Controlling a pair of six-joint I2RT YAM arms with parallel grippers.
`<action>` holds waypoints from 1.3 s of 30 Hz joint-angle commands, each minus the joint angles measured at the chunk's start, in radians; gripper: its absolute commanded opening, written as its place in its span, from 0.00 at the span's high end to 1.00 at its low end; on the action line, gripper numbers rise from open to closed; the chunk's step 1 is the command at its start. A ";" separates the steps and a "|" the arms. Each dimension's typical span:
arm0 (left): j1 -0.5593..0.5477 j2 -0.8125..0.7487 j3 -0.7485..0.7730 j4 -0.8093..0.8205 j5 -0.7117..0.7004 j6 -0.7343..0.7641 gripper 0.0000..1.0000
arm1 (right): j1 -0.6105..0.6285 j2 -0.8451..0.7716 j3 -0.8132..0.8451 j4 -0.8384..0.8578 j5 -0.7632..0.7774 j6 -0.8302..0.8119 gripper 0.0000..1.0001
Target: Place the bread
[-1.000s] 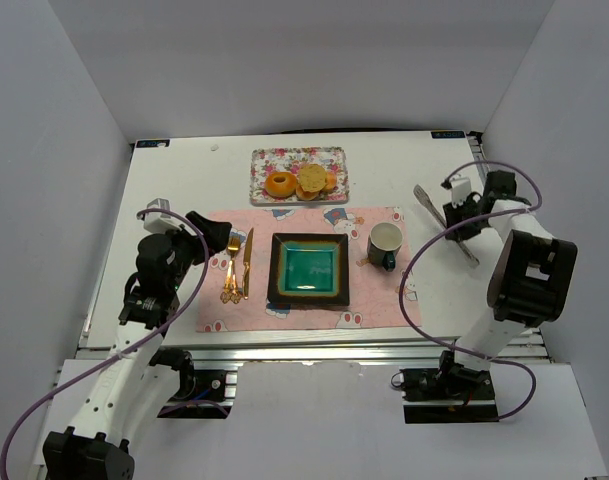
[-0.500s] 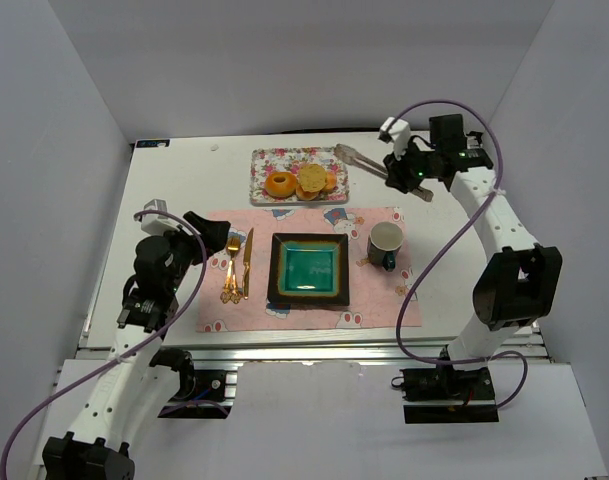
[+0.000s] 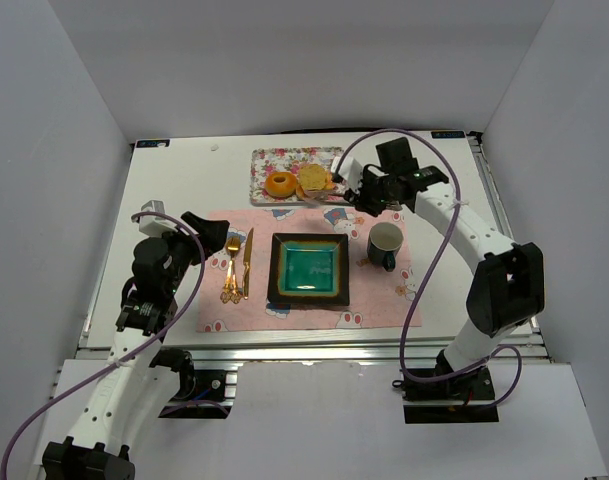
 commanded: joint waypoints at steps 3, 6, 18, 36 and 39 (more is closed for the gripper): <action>0.001 -0.014 0.005 -0.006 -0.007 -0.007 0.02 | 0.050 -0.061 -0.047 0.126 0.097 -0.080 0.60; 0.001 -0.017 0.005 -0.009 -0.007 -0.008 0.02 | 0.067 -0.069 -0.071 0.175 0.132 -0.091 0.60; 0.001 -0.017 0.003 -0.003 -0.007 -0.010 0.02 | 0.092 -0.077 -0.108 0.251 0.169 -0.141 0.58; 0.001 -0.026 0.010 -0.022 -0.014 -0.010 0.02 | 0.095 -0.009 -0.114 0.294 0.204 -0.176 0.56; 0.001 -0.029 0.008 -0.025 -0.016 -0.008 0.02 | 0.095 -0.006 -0.119 0.297 0.206 -0.180 0.56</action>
